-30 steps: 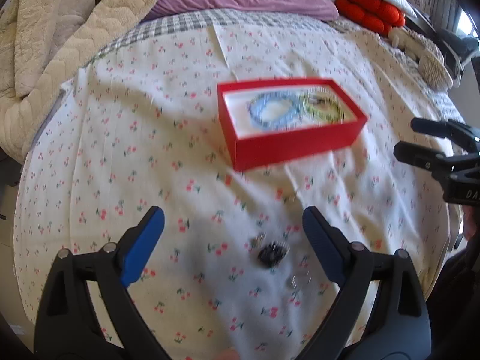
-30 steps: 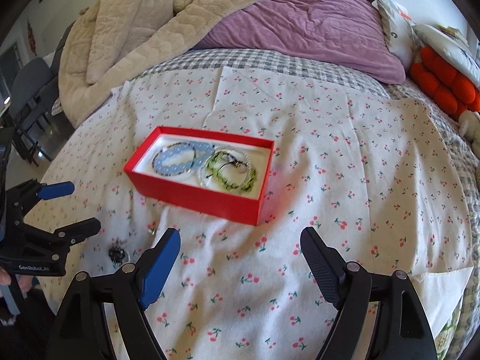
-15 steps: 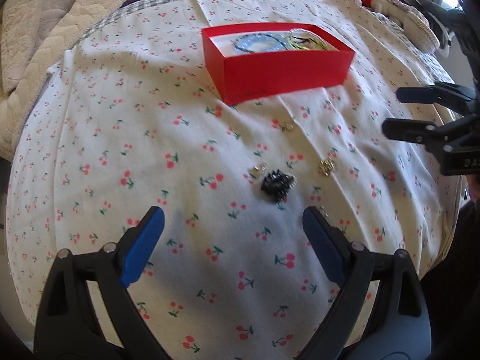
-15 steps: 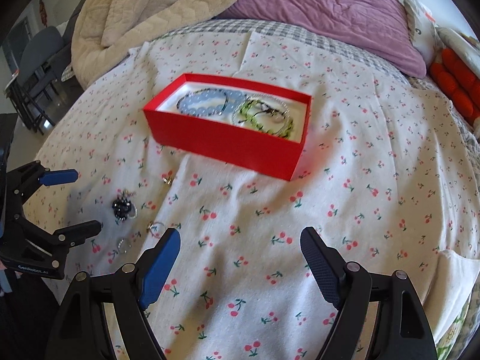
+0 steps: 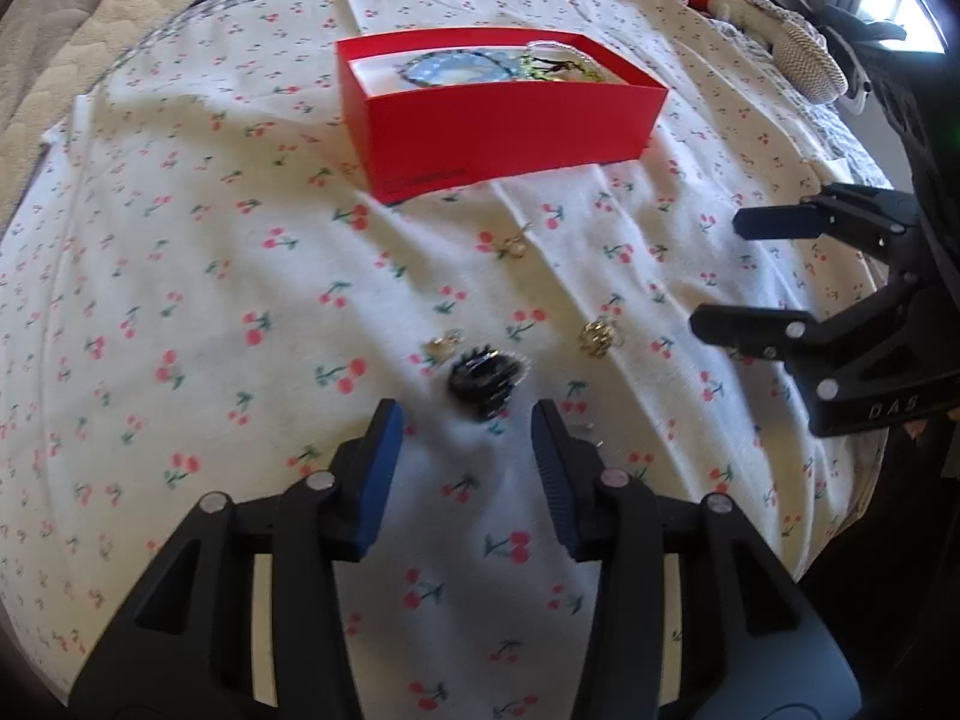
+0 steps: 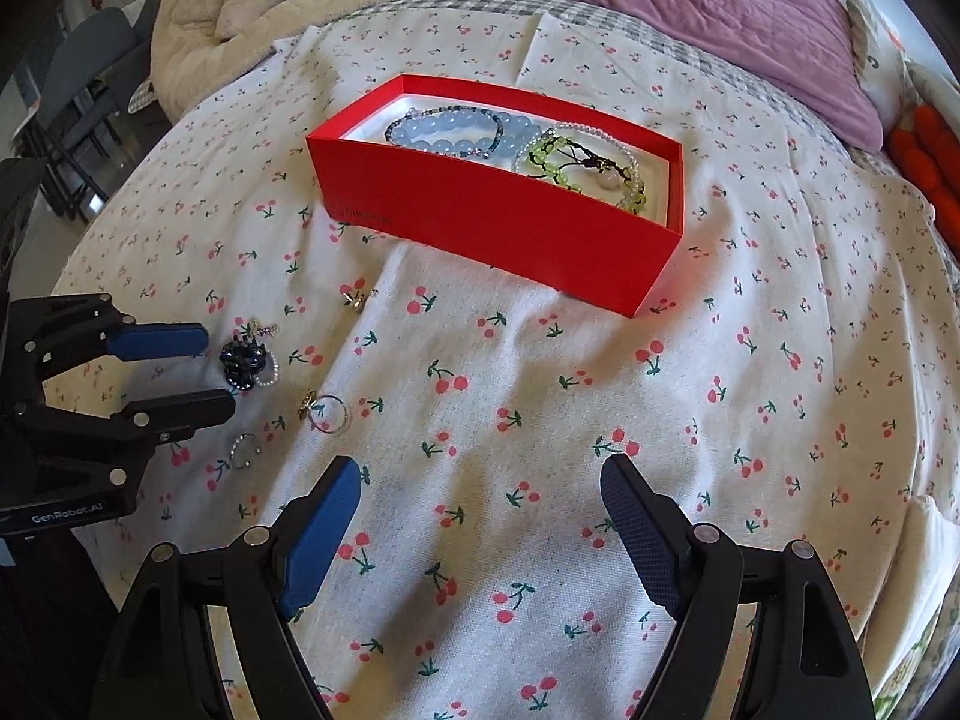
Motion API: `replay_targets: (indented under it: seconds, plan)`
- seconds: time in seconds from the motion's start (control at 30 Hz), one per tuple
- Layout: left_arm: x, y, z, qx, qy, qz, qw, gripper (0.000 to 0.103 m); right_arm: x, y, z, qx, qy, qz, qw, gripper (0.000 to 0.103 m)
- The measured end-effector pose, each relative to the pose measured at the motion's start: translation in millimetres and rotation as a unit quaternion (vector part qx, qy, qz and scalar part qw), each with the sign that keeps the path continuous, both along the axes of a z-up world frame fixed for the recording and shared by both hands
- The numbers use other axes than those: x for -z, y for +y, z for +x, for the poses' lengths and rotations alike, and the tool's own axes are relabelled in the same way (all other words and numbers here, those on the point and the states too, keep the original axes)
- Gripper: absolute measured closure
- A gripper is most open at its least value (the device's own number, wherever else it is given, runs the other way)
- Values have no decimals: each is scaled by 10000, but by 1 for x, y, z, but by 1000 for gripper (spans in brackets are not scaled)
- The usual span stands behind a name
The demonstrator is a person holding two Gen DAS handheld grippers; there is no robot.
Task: Organize jewelry
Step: 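Grasp the black flower-shaped charm with the left gripper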
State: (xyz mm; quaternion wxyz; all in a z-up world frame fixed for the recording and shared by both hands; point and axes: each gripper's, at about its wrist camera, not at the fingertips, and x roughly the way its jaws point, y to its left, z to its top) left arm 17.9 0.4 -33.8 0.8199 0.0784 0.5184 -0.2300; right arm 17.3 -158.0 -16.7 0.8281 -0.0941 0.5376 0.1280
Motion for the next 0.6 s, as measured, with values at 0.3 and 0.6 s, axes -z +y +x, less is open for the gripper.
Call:
replay_targets:
  seconds: [0.3,0.6]
  plan:
    - [6,-9,9,49,-36,48,10000,67,5,0,0,-25,82,-42,10000,19]
    - [1,-5,6,71,-92,109,9999,76,6,6,1,-127,107,57,9998,19]
